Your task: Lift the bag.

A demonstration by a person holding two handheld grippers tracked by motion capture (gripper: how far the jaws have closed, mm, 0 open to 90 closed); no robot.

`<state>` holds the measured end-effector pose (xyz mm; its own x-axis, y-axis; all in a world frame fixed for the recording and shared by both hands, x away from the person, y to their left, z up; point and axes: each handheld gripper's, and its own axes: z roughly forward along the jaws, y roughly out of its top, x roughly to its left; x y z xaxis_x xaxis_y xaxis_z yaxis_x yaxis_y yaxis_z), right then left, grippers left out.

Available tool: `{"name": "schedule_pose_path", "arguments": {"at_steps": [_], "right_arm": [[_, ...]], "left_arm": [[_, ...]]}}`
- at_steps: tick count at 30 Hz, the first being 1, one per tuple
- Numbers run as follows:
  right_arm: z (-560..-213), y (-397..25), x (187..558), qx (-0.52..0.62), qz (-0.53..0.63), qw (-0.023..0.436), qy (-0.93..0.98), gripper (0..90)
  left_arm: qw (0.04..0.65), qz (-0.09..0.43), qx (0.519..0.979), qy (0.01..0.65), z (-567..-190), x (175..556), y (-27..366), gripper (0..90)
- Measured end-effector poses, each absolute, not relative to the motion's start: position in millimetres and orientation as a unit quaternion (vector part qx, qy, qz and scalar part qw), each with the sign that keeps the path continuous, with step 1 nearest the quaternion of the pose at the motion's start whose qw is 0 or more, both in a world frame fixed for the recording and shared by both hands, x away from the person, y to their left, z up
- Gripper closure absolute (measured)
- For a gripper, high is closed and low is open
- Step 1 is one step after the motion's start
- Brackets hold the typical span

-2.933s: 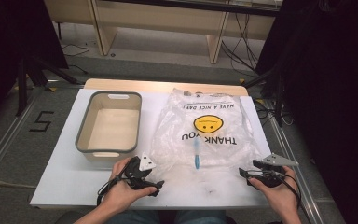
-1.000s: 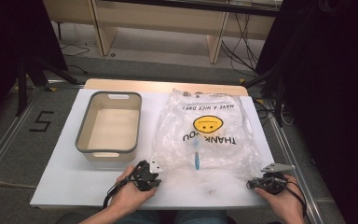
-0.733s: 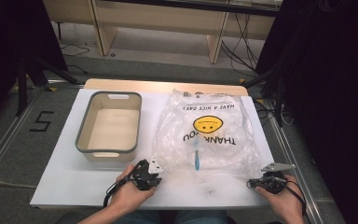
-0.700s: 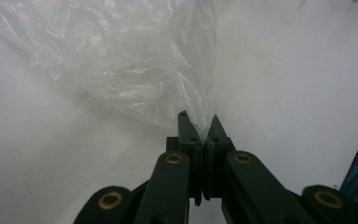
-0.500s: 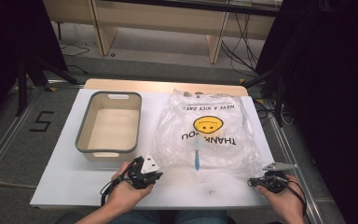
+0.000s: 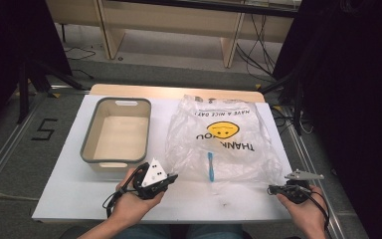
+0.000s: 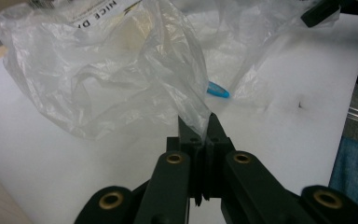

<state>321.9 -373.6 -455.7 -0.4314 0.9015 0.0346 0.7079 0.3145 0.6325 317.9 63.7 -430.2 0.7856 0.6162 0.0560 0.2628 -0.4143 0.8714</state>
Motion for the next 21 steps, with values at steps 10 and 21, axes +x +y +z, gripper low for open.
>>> {"name": "schedule_pose_path", "arguments": {"at_steps": [10, 21], "right_arm": [[-456, -373, 324, 0.510, 0.295, 0.166, 0.791, 89.6], [-449, -372, 324, 0.508, 0.314, 0.183, 0.781, 89.8]], "left_arm": [[0.503, 0.224, 0.797, 0.246, -408, 317, 61, 89.2], [0.523, 0.257, 0.776, 0.240, -384, 324, 63, 89.2]]}}
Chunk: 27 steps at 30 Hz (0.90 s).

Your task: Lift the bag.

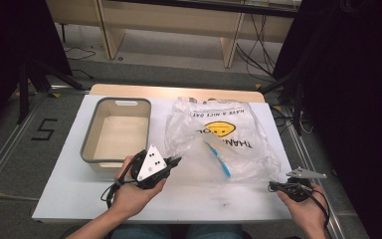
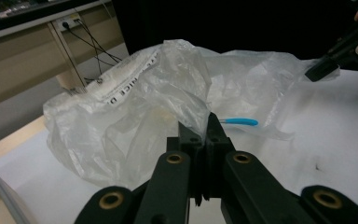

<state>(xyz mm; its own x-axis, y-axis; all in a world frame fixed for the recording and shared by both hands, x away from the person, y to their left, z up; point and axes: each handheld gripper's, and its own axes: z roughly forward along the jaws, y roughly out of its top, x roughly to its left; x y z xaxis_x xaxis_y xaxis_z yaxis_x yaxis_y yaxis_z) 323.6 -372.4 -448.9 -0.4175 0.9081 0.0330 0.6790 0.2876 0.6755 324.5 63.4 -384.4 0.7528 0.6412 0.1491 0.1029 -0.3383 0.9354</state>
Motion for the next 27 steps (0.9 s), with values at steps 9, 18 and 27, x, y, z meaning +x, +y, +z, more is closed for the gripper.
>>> {"name": "schedule_pose_path", "arguments": {"at_steps": [9, 18, 27], "right_arm": [[-438, -373, 322, 0.503, 0.341, 0.212, 0.765, 89.8], [-425, -372, 320, 0.497, 0.371, 0.255, 0.742, 89.9], [-410, -369, 321, 0.480, 0.407, 0.307, 0.715, 89.9]], "left_arm": [[0.543, 0.282, 0.752, 0.245, -362, 332, 70, 89.3], [0.549, 0.299, 0.734, 0.266, -356, 342, 83, 89.3], [0.554, 0.309, 0.721, 0.278, -359, 349, 89, 89.3]]}}
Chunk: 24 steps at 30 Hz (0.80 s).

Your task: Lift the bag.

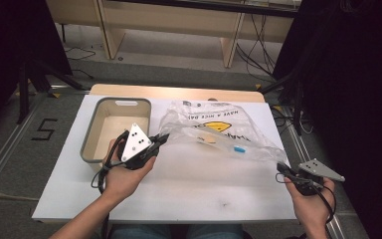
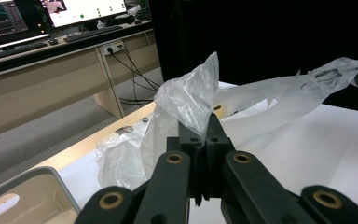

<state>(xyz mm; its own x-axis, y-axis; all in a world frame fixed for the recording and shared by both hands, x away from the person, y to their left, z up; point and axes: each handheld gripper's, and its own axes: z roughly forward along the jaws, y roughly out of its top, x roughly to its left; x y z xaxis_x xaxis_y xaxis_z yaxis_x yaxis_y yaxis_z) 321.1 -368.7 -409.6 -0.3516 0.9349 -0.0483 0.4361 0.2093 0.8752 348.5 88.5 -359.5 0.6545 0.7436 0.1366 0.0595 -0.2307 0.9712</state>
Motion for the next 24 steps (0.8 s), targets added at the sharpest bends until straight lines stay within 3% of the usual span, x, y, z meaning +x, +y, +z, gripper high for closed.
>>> {"name": "schedule_pose_path", "arguments": {"at_steps": [24], "right_arm": [[-388, -367, 324, 0.467, 0.442, 0.362, 0.674, 89.9]], "left_arm": [[0.575, 0.330, 0.693, 0.283, -348, 358, 91, 89.3]]}}
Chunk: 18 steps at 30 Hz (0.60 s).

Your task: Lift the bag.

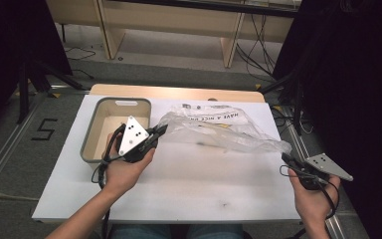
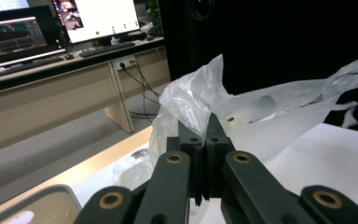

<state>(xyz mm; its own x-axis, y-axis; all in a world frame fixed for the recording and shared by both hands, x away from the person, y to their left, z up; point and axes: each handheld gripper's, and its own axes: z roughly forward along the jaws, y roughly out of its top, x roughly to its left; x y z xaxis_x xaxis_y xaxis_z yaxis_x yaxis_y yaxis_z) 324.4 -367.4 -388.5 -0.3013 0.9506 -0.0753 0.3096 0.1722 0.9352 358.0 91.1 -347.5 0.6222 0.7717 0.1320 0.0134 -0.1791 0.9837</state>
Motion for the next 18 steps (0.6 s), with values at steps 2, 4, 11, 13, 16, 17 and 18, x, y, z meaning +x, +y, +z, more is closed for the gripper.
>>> {"name": "schedule_pose_path", "arguments": {"at_steps": [2, 4, 11, 13, 16, 17, 18], "right_arm": [[-382, -369, 324, 0.465, 0.448, 0.371, 0.668, 89.9], [-376, -371, 325, 0.463, 0.453, 0.378, 0.661, 89.9], [-358, -370, 332, 0.456, 0.471, 0.395, 0.644, 89.9], [-355, -369, 334, 0.455, 0.475, 0.396, 0.641, 89.9], [-353, -367, 337, 0.455, 0.477, 0.396, 0.639, 89.9], [-353, -367, 337, 0.455, 0.477, 0.395, 0.640, 89.9], [-354, -367, 337, 0.456, 0.477, 0.395, 0.640, 89.9]], "left_arm": [[0.579, 0.332, 0.688, 0.284, -345, 359, 91, 89.2], [0.582, 0.333, 0.685, 0.285, -342, 360, 91, 89.2], [0.588, 0.336, 0.677, 0.288, -337, 363, 92, 89.2], [0.589, 0.337, 0.675, 0.290, -336, 364, 92, 89.2], [0.588, 0.336, 0.676, 0.290, -336, 365, 92, 89.2], [0.589, 0.336, 0.675, 0.291, -337, 365, 92, 89.2], [0.589, 0.335, 0.675, 0.291, -337, 365, 92, 89.2]]}}
